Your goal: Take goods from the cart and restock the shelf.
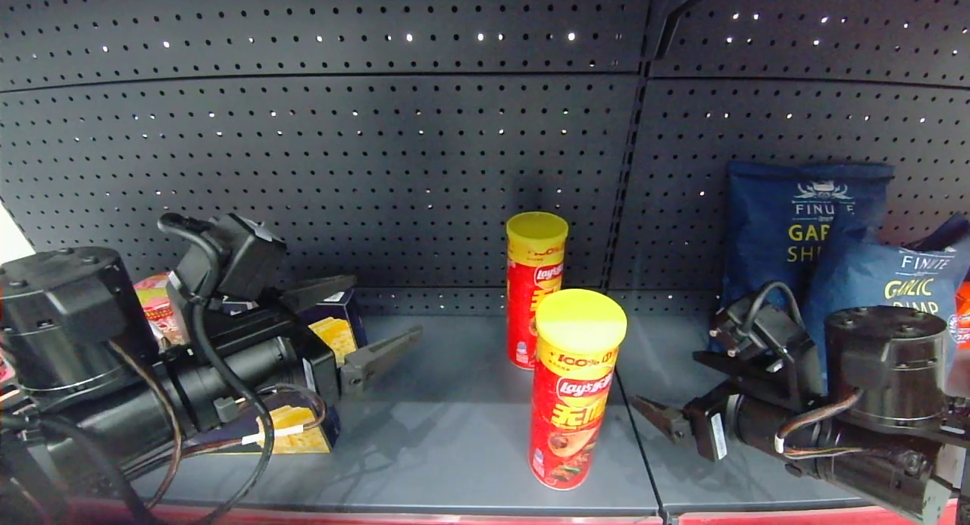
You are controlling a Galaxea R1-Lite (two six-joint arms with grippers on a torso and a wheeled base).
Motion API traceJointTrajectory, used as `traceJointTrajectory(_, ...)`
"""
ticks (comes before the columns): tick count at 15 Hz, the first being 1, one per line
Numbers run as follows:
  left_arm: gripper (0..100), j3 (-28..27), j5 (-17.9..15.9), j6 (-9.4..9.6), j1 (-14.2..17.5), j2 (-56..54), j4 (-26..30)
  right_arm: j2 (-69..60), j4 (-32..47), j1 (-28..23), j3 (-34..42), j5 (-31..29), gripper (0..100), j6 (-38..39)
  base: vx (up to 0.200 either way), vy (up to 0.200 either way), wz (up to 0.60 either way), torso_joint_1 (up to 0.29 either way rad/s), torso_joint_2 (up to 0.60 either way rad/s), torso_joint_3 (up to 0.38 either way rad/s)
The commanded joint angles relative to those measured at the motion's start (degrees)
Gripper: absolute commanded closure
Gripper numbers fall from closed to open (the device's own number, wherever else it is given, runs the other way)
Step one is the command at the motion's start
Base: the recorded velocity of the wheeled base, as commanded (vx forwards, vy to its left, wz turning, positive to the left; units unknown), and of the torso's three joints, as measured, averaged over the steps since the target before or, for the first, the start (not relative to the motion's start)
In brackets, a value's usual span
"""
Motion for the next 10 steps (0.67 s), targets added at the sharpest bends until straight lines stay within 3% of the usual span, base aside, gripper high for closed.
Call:
traceJointTrajectory(1,0,1.46,-0.01,0.04,0.06,-1.95,0.02,1.44,0.02,2.04,0.2,0.02,0,-0.04,0.0,0.0,0.0,0.0,0.0,0.0)
traceJointTrajectory(10,0,1.9,-0.19,0.04,0.06,-2.03,0.19,6.27,-1.21,4.85,-1.91,0.02,0,-0.04,0.0,0.0,0.0,0.0,0.0,0.0)
